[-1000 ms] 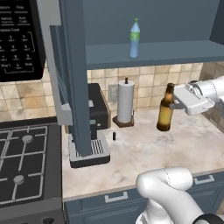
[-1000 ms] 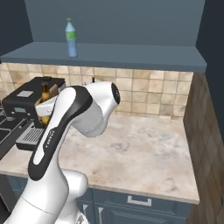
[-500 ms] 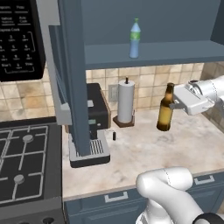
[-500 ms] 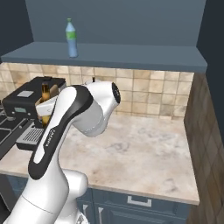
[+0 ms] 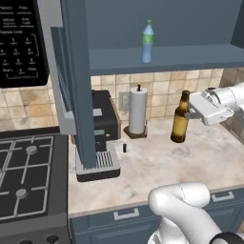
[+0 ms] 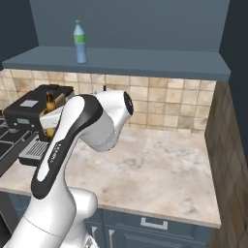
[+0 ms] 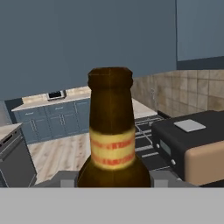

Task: Pick the bottled water, beer from the counter and place them in the open cabinet.

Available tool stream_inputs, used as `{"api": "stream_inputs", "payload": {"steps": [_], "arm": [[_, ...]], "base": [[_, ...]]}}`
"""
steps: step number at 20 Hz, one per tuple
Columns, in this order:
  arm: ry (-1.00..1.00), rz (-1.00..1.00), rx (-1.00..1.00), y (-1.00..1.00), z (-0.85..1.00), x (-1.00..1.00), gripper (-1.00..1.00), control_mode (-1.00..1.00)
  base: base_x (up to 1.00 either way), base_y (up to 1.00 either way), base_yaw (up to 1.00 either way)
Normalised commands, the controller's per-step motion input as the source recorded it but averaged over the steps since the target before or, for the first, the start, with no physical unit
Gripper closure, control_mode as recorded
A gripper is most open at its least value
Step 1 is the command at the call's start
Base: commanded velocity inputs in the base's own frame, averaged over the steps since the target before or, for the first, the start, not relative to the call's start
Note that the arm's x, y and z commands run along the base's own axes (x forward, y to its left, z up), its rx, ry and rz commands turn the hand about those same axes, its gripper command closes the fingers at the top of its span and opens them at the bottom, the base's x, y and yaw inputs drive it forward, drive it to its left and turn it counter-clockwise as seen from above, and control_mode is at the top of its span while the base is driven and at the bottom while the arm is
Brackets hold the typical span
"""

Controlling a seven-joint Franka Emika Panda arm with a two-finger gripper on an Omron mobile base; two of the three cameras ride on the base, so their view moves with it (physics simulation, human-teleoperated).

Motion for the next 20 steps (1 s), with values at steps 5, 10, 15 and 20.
{"api": "stream_inputs", "payload": {"steps": [5, 10, 15, 20], "arm": [[0.0, 0.0, 0.0, 0.0, 0.0, 0.0, 1.0, 1.0], [0.0, 0.0, 0.0, 0.0, 0.0, 0.0, 1.0, 1.0], [0.0, 0.0, 0.0, 0.0, 0.0, 0.0, 1.0, -1.0], [0.01, 0.0, -0.01, 0.0, 0.01, 0.0, 1.0, -1.0]], "base": [[0.01, 0.0, 0.01], [0.0, 0.0, 0.0], [0.0, 0.0, 0.0], [0.0, 0.0, 0.0]]}}
